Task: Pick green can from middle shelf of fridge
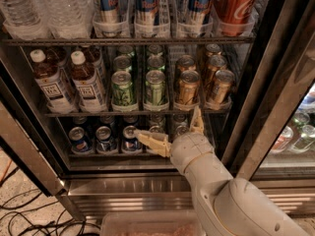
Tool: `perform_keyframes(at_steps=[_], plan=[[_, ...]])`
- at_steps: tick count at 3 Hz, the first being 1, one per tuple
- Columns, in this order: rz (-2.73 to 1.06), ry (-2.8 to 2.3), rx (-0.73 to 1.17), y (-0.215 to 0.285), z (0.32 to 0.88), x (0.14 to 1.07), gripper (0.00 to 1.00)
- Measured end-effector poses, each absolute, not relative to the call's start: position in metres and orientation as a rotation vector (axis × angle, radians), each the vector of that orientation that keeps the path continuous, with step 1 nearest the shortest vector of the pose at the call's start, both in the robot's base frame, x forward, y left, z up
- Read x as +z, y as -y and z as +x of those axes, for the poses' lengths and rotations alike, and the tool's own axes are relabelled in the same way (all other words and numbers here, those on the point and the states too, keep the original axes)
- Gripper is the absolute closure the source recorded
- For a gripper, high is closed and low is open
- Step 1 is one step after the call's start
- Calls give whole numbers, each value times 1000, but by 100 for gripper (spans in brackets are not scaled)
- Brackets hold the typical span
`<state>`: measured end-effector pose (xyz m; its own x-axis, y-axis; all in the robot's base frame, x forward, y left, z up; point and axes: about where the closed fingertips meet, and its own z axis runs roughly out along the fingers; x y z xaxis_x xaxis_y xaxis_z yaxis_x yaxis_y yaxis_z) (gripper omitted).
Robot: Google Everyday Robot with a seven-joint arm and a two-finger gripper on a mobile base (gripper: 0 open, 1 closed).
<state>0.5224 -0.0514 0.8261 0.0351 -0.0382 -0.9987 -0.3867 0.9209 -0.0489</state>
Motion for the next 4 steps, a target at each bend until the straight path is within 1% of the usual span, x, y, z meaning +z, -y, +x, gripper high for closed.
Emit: perform_keyframes(at_steps=[1, 2, 3, 4], plan=[[-346, -1521, 276, 51, 522, 826, 18], [-346, -1521, 276, 51, 522, 826, 45], [-346, -1521, 276, 51, 522, 826, 43], [-346, -1521, 276, 51, 522, 826, 30]])
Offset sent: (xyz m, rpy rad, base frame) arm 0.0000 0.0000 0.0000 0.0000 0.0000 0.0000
